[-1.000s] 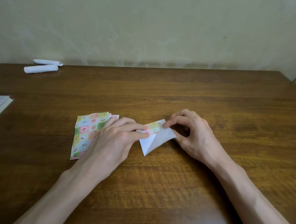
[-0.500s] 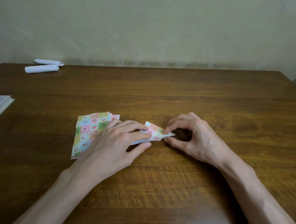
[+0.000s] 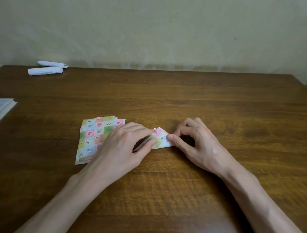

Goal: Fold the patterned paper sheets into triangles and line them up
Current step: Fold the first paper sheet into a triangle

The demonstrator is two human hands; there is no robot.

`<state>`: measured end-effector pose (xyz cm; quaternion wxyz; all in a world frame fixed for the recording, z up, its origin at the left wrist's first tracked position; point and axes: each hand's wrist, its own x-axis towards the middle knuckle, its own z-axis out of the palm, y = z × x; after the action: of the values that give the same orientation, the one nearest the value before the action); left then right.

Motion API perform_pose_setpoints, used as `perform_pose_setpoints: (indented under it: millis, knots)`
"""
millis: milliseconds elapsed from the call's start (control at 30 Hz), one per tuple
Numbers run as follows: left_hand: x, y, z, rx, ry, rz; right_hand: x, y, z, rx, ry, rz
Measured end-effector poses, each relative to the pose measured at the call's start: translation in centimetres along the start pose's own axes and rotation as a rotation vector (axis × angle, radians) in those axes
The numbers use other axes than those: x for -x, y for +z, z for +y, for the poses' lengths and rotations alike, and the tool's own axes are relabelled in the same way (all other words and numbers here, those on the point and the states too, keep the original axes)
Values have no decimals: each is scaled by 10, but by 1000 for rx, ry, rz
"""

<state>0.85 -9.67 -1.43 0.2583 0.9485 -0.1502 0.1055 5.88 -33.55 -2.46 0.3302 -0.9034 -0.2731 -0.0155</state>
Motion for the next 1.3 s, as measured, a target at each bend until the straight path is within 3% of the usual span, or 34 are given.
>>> perform_pose_setpoints:
  millis: [133, 433, 1300]
  knots:
    - [1, 4, -1, -43, -48, -42, -2, 7, -5, 23, 27, 49]
    - [0, 12, -7, -57, 47, 38, -2, 13, -9, 66, 33, 128]
    - [0, 6, -10, -159, 85, -69, -7, 17, -15, 84, 160, 120]
